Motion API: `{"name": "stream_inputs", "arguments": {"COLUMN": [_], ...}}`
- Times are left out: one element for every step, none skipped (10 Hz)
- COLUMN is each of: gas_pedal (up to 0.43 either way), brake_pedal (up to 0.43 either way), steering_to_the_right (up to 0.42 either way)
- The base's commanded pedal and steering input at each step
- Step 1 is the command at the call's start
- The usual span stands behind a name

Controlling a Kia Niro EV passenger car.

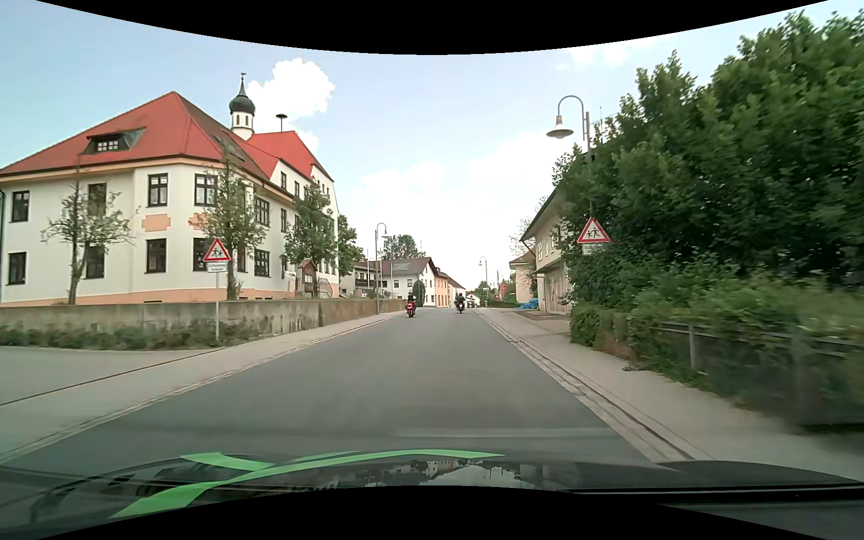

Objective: Follow the waypoints while adhering to traffic rules and regulations

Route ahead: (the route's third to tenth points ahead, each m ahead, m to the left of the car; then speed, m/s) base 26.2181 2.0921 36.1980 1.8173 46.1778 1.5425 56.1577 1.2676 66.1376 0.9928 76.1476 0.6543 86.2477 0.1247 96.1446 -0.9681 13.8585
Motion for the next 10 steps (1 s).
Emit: {"name": "stream_inputs", "arguments": {"gas_pedal": [0.15,0.15,0.138,0.138,0.138,0.138,0.138,0.138,0.138,0.138], "brake_pedal": [0.0,0.0,0.0,0.0,0.0,0.0,0.0,0.0,0.0,0.0], "steering_to_the_right": [-0.001,-0.001,-0.001,-0.001,-0.001,-0.001,-0.001,-0.001,-0.001,-0.001]}}
